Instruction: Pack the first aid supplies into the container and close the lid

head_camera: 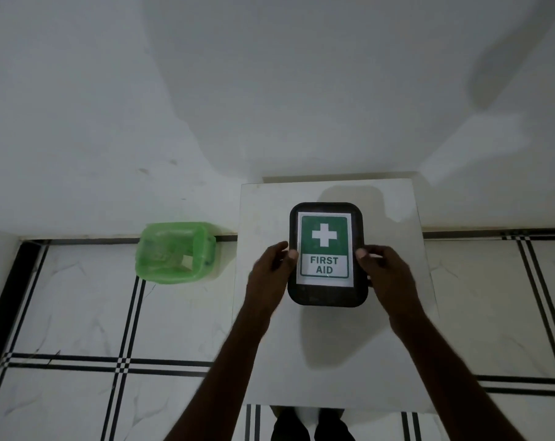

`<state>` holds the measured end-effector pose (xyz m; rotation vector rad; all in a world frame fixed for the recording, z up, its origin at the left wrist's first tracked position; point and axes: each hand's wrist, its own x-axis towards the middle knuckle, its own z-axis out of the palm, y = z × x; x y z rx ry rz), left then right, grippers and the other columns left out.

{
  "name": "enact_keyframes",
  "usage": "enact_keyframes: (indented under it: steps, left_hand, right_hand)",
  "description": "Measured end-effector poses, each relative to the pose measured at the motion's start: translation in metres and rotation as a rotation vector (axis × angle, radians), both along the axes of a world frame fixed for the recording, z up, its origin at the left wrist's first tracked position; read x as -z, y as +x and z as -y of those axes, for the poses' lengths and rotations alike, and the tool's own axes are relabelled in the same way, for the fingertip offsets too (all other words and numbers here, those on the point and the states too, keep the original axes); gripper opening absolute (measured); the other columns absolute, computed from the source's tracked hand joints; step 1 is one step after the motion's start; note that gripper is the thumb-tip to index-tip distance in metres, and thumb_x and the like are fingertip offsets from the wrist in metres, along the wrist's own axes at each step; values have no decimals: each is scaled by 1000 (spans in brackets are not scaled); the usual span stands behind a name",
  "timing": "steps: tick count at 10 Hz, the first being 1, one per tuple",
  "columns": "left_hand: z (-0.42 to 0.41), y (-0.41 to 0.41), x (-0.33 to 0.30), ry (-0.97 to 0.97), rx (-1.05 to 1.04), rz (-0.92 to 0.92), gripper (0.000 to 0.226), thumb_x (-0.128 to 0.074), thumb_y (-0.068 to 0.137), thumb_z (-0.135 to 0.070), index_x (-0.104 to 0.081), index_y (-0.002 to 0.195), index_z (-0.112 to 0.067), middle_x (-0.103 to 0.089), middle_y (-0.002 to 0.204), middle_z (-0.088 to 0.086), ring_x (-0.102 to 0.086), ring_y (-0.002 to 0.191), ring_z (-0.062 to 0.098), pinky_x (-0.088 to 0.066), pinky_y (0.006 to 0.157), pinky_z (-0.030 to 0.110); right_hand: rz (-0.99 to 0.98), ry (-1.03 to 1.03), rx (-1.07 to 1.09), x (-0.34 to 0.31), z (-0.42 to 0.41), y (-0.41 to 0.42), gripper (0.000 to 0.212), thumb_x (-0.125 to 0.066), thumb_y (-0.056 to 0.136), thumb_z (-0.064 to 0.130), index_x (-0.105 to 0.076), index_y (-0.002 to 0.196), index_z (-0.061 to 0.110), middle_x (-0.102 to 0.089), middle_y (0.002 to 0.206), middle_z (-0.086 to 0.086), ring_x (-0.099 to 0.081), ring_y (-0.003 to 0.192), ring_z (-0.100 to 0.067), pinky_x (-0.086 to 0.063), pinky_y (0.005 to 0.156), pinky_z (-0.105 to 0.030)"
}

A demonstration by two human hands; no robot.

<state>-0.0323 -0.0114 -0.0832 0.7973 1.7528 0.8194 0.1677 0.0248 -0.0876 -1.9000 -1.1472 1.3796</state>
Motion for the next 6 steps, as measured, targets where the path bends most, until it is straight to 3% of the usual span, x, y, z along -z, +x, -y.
enact_keyframes:
  steps: [1, 2, 4, 5, 6]
  left_hand:
    - [26, 18, 7, 19, 30, 132, 39, -48, 102, -34, -52, 141, -29, -65, 131, -10, -61, 119, 6, -51, 99, 22]
    - [28, 31, 9, 59, -8, 142, 42, -43, 104, -32, -47, 145, -25, -63, 133, -9, -58, 120, 3, -48, 86, 3]
    - [-1, 44, 13, 105, -34, 158, 41, -40, 105, -33, -46, 144, -25, -62, 126, -13, -57, 108, -8, -46, 78, -1]
    - [-15, 47, 16, 87, -22, 128, 41, -40, 105, -34, -46, 144, -26, -61, 125, -12, -57, 108, -4, -45, 73, -3]
    - [-16, 45, 6, 76, -29, 60, 43, -42, 104, -36, -46, 145, -23, -60, 133, -6, -57, 123, 13, -45, 76, 0]
  right_hand:
    - [-108, -63, -88, 9, 29, -7, 43, -53, 96, 36, -47, 137, 24, -62, 125, 0, -60, 113, -22, -55, 87, -35]
    - [-142, -59, -80, 18, 37, -13, 46, -50, 96, 39, -46, 139, 23, -61, 129, -3, -57, 117, -23, -50, 101, -45]
    - [-130, -3, -29, 22, 5, -7, 44, -50, 96, 41, -48, 137, 23, -62, 126, -3, -58, 115, -23, -51, 100, -45]
    - [-112, -14, -66, 24, -13, -2, 45, -50, 96, 44, -50, 135, 21, -63, 124, -5, -59, 114, -25, -51, 99, -47]
    - [-44, 15, -66, 15, -20, 2, 48, -49, 95, 46, -51, 133, 18, -64, 123, -6, -60, 112, -24, -53, 92, -36]
